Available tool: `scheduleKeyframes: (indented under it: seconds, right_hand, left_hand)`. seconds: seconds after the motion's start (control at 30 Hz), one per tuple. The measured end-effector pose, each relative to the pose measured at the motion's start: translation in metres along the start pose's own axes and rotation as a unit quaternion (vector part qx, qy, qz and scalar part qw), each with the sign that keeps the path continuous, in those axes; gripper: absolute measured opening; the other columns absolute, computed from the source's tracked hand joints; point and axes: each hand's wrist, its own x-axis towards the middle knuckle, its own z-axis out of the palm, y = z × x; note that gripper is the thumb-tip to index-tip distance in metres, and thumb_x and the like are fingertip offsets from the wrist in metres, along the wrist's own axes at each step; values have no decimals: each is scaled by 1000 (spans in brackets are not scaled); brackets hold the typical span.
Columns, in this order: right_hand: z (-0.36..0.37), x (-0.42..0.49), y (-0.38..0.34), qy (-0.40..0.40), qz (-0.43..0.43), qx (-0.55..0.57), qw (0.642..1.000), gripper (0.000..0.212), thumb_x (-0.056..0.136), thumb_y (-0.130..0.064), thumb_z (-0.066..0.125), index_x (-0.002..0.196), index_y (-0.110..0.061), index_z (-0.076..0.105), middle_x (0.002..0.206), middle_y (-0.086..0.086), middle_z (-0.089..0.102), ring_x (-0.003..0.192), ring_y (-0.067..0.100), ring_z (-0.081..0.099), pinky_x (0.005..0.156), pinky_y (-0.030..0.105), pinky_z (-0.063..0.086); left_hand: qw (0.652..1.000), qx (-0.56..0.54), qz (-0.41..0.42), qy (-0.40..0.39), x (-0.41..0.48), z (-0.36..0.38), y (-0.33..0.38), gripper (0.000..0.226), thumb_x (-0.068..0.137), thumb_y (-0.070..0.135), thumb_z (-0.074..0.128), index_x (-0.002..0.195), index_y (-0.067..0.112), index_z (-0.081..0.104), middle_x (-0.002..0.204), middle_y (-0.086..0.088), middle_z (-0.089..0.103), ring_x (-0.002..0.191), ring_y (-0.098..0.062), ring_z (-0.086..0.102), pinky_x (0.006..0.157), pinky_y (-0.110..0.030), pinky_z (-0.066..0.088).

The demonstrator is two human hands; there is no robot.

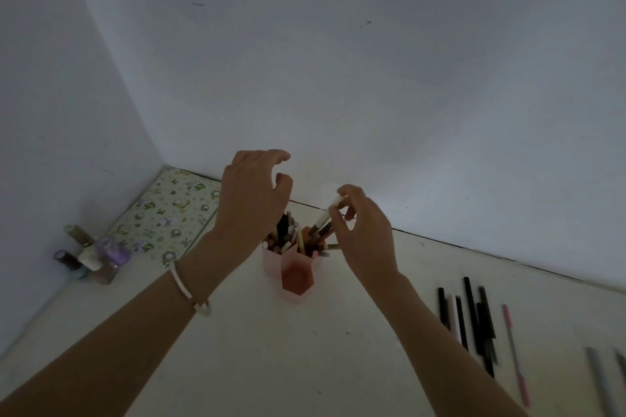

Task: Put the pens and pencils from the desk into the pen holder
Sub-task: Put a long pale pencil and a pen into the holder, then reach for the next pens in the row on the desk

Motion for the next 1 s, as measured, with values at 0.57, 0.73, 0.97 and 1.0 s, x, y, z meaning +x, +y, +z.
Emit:
scheduleKeyframes:
  seconds: [0.57,0.73,0.97,1.0]
  right_hand:
    - [-143,-6,82,202,171,29,964,30,84,-1,50,103,-19,66,97,-6,64,71,8,54,66,15,43]
    - [-171,-51,124,189,254,35,948,31,83,1,49,89,-24,67,93,-8,67,68,2,55,60,10,41]
    - [-175,-87,151,178,280,11,943,37,83,2,49,76,-31,63,80,-13,66,60,5,55,56,10,40]
    - [-172,-89,153,175,282,10,943,37,82,2,49,75,-32,63,80,-12,66,61,5,55,56,11,40]
  left_hand:
    - [957,-115,-11,-265,-82,120,152,13,81,20,53,88,18,64,83,4,67,75,-13,62,71,-27,52]
    - [883,-62,-157,-438,-141,208,162,20,86,28,53,73,13,52,81,-4,60,85,-23,65,70,-28,50]
    - [915,33,-157,-370,-159,253,163,20,90,27,54,104,14,62,110,-5,66,100,-23,64,78,-29,49]
    - [913,26,-162,-374,-158,255,161,21,90,27,55,105,13,61,111,-5,65,100,-24,64,80,-30,50]
